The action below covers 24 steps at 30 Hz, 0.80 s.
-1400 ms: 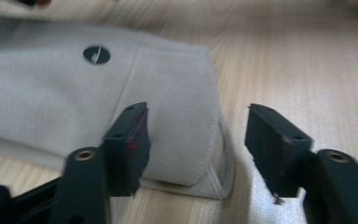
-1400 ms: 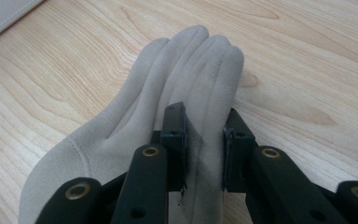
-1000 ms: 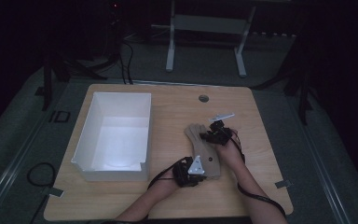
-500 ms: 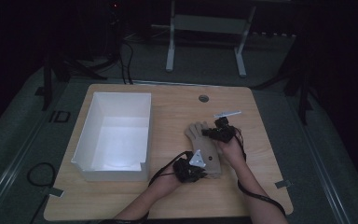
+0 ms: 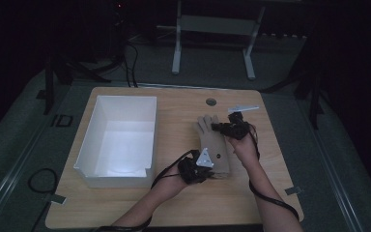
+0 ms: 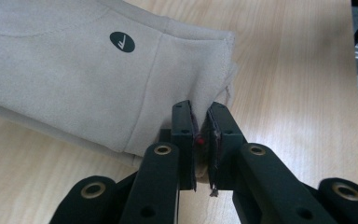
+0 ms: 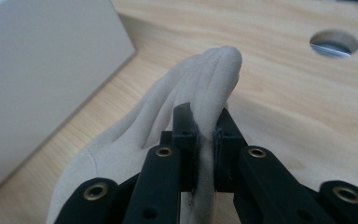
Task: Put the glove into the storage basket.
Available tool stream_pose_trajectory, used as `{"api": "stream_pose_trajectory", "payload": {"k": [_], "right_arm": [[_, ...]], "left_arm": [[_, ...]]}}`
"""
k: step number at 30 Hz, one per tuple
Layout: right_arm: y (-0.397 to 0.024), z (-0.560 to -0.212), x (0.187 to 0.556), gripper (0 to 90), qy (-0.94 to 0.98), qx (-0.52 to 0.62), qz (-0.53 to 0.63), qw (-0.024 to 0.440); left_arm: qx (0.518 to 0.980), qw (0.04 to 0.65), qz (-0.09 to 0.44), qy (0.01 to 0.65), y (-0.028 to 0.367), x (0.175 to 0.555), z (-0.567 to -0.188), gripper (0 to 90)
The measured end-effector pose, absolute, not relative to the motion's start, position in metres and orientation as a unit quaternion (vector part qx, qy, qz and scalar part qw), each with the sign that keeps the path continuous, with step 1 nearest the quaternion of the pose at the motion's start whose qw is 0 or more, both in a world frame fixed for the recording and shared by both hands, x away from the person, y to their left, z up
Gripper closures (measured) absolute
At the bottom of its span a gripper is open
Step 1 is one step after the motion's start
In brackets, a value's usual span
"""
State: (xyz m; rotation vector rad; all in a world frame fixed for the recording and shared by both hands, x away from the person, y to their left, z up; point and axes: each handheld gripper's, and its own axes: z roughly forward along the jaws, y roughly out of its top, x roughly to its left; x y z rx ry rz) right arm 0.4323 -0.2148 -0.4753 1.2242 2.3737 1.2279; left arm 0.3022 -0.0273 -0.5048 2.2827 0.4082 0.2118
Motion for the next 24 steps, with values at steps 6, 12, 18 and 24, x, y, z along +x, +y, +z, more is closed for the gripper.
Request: {"api": "stream_pose_trajectory", "payload": {"k": [6,12,18,24], "right_arm": [[-0.215,-0.454,0.427,83.1,0.800,0.404,0.429,0.113],[-0.219,-0.426,0.424,83.1,0.787,0.400,0.454,0.122],[-0.219,-0.403,0.421,83.1,0.779,0.395,0.469,0.131],[-0.217,-0.382,0.424,83.1,0.771,0.390,0.485,0.136]], "left_arm": [[0.900,0.395,0.091,0.162,-0.026,0.300,-0.484,83.3],[0.896,0.399,0.104,0.164,-0.021,0.299,-0.461,83.2],[0.898,0.394,0.126,0.148,-0.014,0.297,-0.433,83.2],[0.902,0.377,0.150,0.147,-0.001,0.300,-0.409,83.2]]}}
